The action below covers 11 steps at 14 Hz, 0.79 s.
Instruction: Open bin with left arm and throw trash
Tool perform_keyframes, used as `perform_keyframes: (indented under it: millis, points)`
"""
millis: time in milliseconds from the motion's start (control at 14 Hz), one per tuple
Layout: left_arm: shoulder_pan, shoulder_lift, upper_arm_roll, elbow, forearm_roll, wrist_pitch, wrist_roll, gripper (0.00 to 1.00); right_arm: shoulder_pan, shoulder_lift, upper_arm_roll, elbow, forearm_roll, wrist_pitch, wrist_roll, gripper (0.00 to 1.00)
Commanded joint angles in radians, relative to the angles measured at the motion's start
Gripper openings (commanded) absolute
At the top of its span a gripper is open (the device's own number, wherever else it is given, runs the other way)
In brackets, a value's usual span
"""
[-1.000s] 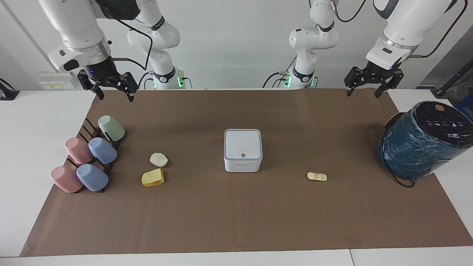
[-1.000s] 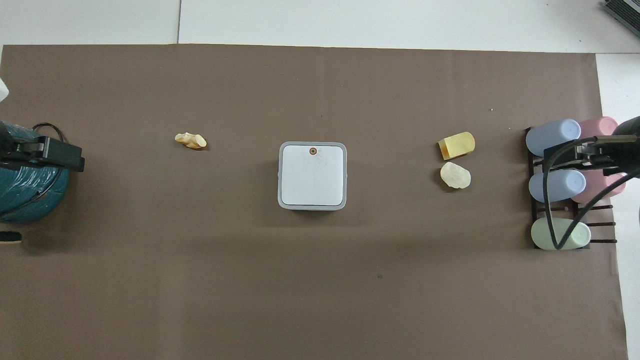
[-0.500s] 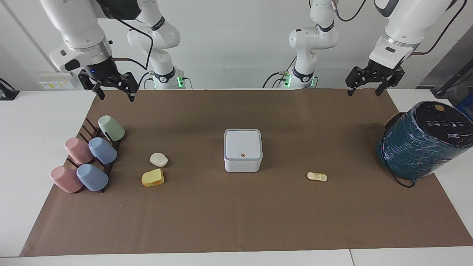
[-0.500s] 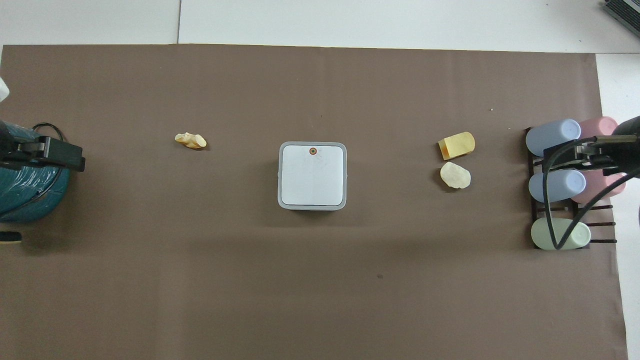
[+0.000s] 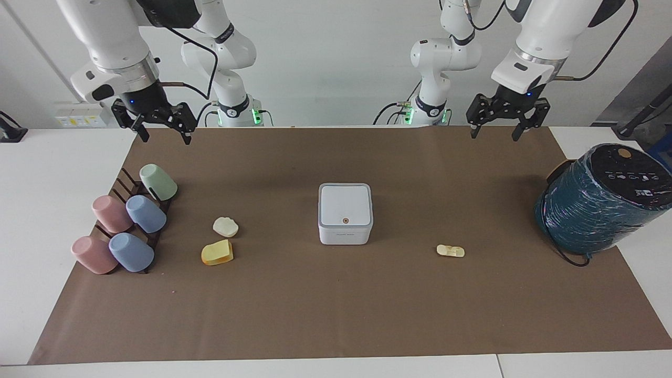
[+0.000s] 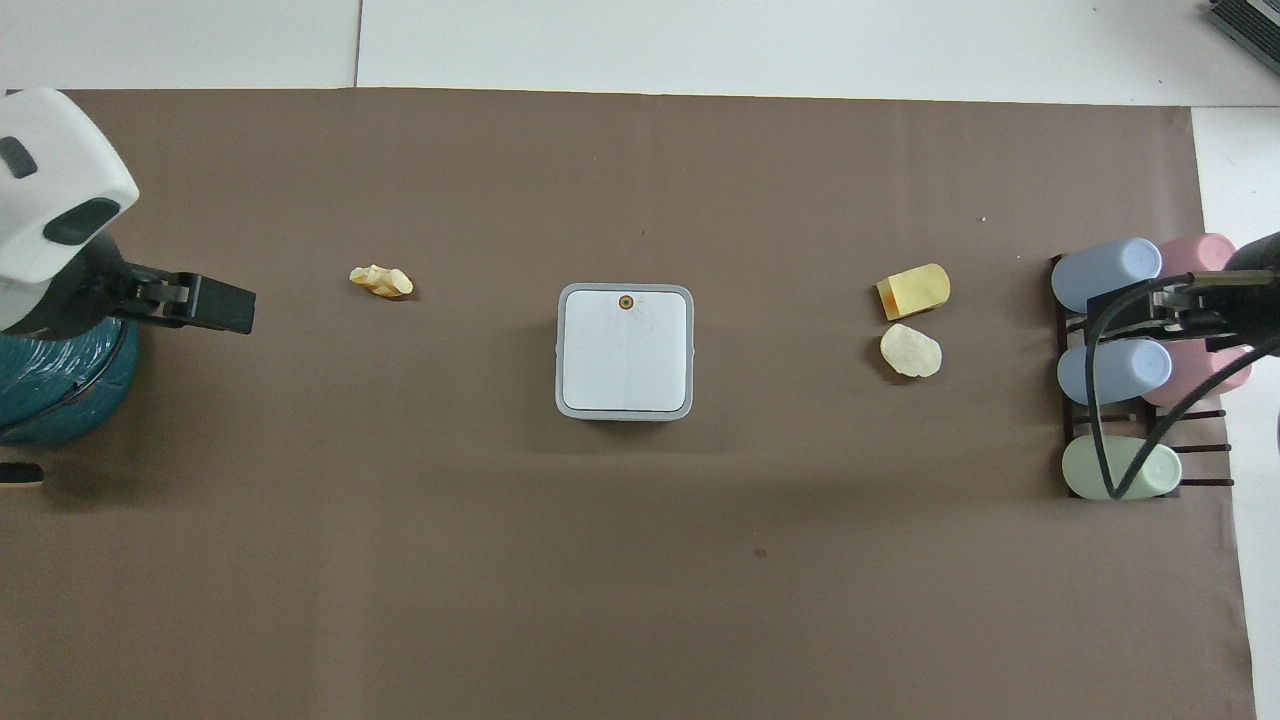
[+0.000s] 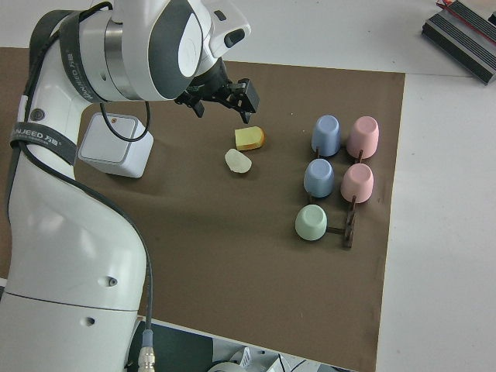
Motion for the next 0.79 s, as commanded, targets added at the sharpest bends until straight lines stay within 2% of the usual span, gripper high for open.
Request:
perform_keyframes:
  millis: [0, 143, 214, 286, 429, 571, 714]
  points:
    - [-0.083, 0.004, 0.009, -0.036, 0.008, 0.066, -0.036, 1.0, -0.004, -0.026, 0.008, -0.034, -0.018, 0.02, 0.008, 1.0]
    - [-0.132, 0.006, 0.007, -0.071, 0.008, 0.147, -0.08, 1.0, -0.004, -0.026, 0.008, -0.034, -0.018, 0.018, 0.007, 1.0]
    - [-0.169, 0.025, 0.009, -0.088, 0.008, 0.207, -0.083, 0.97, -0.004, -0.026, 0.008, -0.034, -0.018, 0.02, 0.007, 1.0]
    - [-0.194, 0.048, 0.009, -0.09, 0.008, 0.247, -0.1, 0.89, -0.004, -0.026, 0.008, -0.034, -0.018, 0.022, 0.008, 1.0]
    - [-0.243, 0.09, 0.009, -0.091, 0.01, 0.298, -0.166, 0.61, -0.004, -0.026, 0.008, -0.035, -0.018, 0.02, 0.007, 1.0]
    - [-0.283, 0.139, 0.009, -0.105, 0.015, 0.399, -0.174, 0.26, -0.004, -0.026, 0.008, -0.035, -0.016, 0.02, 0.007, 1.0]
    - [-0.313, 0.16, 0.009, -0.148, 0.013, 0.489, -0.177, 0.09, -0.004, -0.029, 0.008, -0.038, -0.016, 0.02, 0.01, 1.0]
